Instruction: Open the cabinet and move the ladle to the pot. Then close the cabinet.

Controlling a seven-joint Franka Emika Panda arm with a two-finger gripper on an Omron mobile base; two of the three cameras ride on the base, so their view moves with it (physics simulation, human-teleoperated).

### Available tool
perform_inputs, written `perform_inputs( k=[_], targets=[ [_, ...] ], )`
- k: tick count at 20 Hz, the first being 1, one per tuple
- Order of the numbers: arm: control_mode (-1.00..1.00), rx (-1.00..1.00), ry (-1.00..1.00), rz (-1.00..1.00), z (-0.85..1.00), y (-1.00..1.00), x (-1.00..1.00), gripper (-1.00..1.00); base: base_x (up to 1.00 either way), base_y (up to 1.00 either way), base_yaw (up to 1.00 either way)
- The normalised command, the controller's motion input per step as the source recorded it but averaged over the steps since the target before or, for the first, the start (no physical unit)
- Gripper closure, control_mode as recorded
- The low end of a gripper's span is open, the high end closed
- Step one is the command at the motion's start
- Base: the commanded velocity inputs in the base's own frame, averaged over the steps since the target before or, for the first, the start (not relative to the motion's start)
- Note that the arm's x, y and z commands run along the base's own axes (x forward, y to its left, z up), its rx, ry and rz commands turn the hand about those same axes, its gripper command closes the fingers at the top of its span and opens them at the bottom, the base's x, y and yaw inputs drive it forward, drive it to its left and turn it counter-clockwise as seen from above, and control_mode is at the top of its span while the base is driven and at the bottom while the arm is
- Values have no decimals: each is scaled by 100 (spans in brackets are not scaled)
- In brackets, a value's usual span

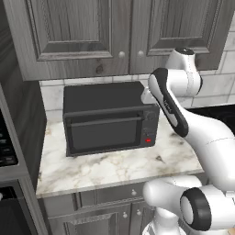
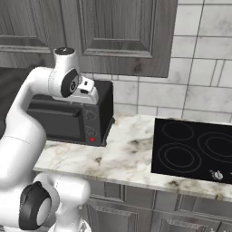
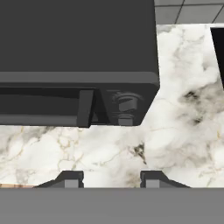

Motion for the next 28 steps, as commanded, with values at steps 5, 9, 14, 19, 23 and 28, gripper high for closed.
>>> perform_inputs(
  k=[5,9,14,19,23,28],
  targets=[
    [-100,0,-6,7,0,5,-12,-100,0,0,0],
    [-100,0,-21,6,18,4,-33,-100,0,0,0],
    [-100,0,-14,0,31,5,-27,-100,0,0,0],
    [-100,0,-7,-2,36,7,-17,-100,0,0,0],
    [-100,0,0,-5,38,4,-11,-100,0,0,0],
    [-100,0,0,-4,41,0,-18,-100,0,0,0]
  ],
)
